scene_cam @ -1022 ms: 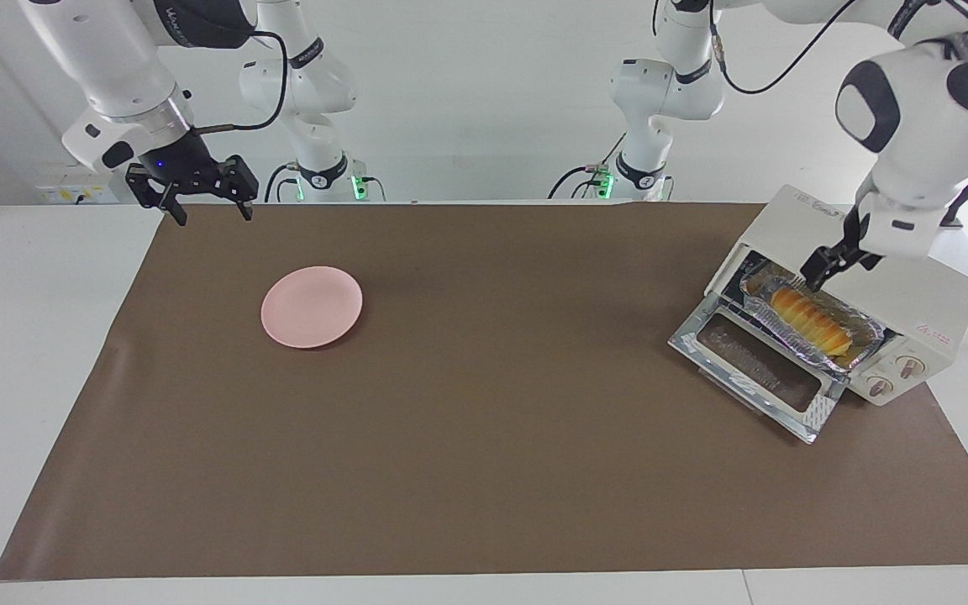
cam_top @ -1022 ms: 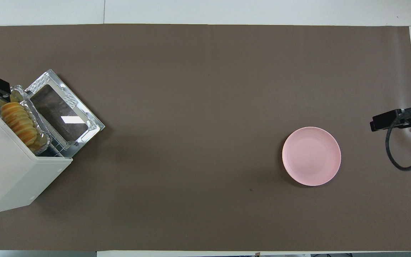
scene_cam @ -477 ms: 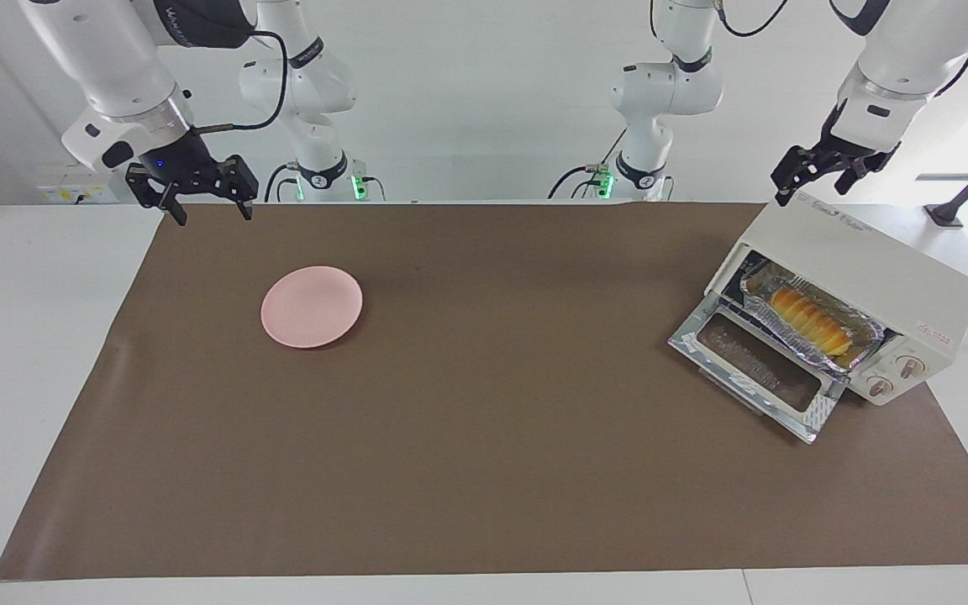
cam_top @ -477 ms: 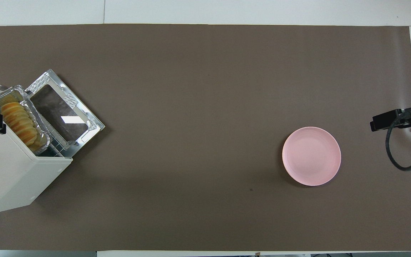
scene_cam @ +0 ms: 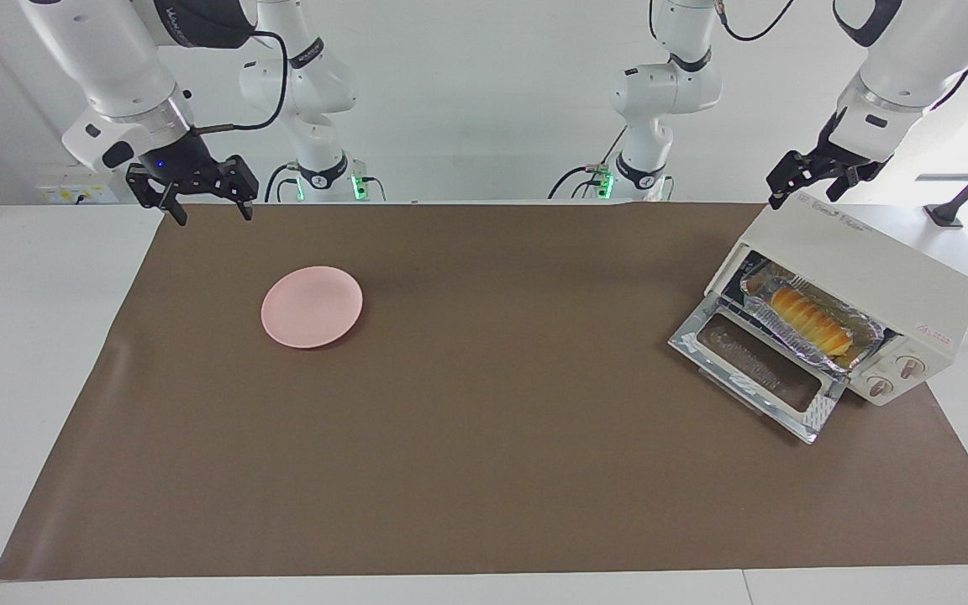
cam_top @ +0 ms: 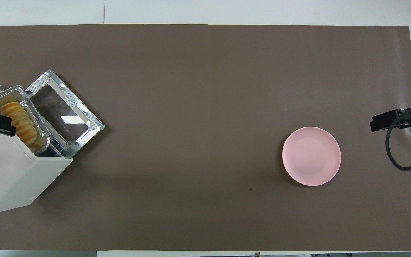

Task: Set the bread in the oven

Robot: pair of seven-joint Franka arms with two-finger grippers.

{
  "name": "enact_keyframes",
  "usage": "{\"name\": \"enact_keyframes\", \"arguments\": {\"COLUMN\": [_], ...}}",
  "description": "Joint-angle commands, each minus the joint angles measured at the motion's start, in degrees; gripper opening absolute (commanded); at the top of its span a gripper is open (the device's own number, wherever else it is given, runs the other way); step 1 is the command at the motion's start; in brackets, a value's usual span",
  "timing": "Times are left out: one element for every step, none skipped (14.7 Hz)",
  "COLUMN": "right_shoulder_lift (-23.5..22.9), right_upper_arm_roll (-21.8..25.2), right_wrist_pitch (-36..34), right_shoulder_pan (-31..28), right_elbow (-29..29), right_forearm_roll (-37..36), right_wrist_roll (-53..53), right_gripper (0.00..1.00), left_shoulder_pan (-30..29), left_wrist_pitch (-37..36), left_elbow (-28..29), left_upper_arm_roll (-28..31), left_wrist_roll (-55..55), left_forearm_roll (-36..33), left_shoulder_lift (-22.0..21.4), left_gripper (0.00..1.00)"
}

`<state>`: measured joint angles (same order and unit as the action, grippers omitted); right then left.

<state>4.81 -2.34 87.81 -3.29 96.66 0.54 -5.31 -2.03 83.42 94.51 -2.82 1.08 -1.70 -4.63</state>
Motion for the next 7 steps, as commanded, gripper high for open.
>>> {"name": "enact_keyframes", "arguments": {"right_shoulder_lift": [1.2,1.2,1.2,1.2,1.2,1.2,1.2], "right_upper_arm_roll": [-0.3,-0.3,-0.3,-0.3,-0.4,-0.3,-0.4], "right_wrist_pitch": [0.1,0.1,0.1,0.1,0.1,0.1,0.1], "right_shoulder_pan": [-0.5,-0.5,-0.5,-0.5,-0.5,-0.5,-0.5], "right_elbow": [1.1,1.1,1.1,1.1,1.1,1.1,1.1], "right_forearm_roll": [-0.6,-0.6,-0.6,-0.6,-0.7,-0.6,-0.7], "right_wrist_roll": [-0.4,-0.4,-0.4,-0.4,-0.4,-0.4,-0.4], "right_gripper": [1.00,1.00,1.00,1.00,1.00,1.00,1.00], "left_shoulder_pan": [-1.1,-1.0,-1.0,-1.1,-1.3,-1.4,-1.5], "left_wrist_pitch": [0.6,1.6,2.8,2.7,2.9,3.1,2.8], "left_elbow": [0.3,0.5,1.1,0.9,0.6,0.6,0.4], "left_upper_arm_roll": [-0.6,-1.0,-1.5,-1.6,-1.5,-1.5,-1.5], "left_wrist_roll": [-1.9,-1.6,-1.6,-1.5,-1.6,-1.6,-1.5], "left_forearm_roll": [0.8,0.7,0.9,1.1,1.2,1.1,1.1], "left_shoulder_lift": [-0.1,-0.1,-0.4,-0.4,-0.3,-0.3,-0.3], "left_gripper": [1.00,1.00,1.00,1.00,1.00,1.00,1.00]}}
